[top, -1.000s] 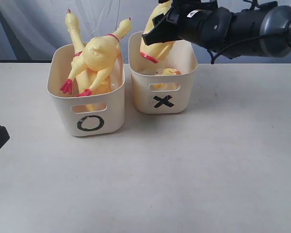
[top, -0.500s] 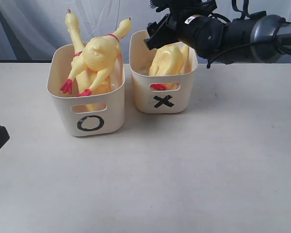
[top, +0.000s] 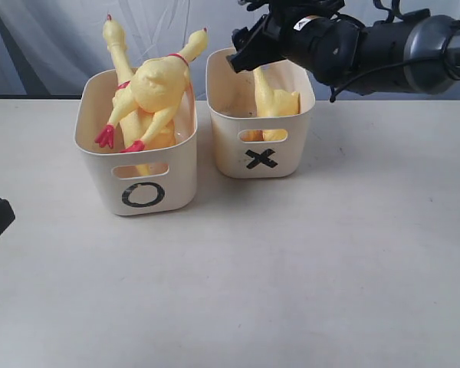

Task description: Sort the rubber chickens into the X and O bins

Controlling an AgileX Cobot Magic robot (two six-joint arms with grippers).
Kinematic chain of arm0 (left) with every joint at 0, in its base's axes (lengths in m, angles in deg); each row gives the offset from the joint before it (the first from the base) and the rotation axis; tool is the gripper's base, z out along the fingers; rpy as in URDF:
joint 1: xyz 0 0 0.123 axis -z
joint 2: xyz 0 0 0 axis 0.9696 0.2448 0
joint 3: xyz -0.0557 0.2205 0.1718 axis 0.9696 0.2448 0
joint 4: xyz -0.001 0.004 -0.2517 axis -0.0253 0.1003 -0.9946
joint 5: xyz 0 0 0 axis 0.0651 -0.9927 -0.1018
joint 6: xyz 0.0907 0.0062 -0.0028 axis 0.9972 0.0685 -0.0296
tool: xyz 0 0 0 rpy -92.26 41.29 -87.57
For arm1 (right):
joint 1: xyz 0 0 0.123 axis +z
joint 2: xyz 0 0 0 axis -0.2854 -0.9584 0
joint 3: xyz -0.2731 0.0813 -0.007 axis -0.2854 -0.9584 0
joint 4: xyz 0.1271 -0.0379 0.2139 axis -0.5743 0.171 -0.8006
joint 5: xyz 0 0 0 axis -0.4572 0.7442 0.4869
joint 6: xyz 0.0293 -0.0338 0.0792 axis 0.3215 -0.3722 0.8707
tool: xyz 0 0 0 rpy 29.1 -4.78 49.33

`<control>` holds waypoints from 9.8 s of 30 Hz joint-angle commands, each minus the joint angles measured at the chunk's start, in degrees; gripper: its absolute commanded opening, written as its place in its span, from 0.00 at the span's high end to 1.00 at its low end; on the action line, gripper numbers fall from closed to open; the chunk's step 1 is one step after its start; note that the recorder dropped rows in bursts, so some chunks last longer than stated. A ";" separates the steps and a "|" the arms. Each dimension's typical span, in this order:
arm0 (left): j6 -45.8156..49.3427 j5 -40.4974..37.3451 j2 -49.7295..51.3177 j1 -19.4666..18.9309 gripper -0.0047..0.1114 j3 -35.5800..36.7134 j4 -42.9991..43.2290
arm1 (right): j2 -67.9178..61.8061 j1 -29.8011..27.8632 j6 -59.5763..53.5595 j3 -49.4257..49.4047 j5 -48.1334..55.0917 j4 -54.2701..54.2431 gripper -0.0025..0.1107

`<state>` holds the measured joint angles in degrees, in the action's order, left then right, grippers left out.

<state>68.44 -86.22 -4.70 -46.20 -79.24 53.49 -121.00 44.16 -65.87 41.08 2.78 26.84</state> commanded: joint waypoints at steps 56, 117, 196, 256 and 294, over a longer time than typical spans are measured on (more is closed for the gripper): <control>0.21 -0.62 -2.36 0.11 0.96 0.21 0.12 | 22.14 -0.12 1.86 0.25 24.67 -5.62 0.97; 0.21 -0.59 -24.57 -28.95 0.96 0.57 16.26 | 100.48 -20.16 1.86 -20.31 23.35 -18.15 0.97; 0.21 -1.06 -24.57 -29.58 0.96 6.40 20.53 | 111.80 -20.16 1.86 -80.06 24.71 18.92 0.97; 0.08 -15.54 -24.57 -29.63 0.96 7.58 21.61 | 111.80 -20.16 31.69 -80.06 33.27 30.19 0.97; -0.02 -16.02 -24.57 -29.63 0.96 7.58 21.90 | 111.80 -20.16 51.16 -80.06 33.66 28.22 0.97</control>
<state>68.66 -102.46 -28.99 -75.68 -71.91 75.34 -9.59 24.24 -14.78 -38.84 36.84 55.21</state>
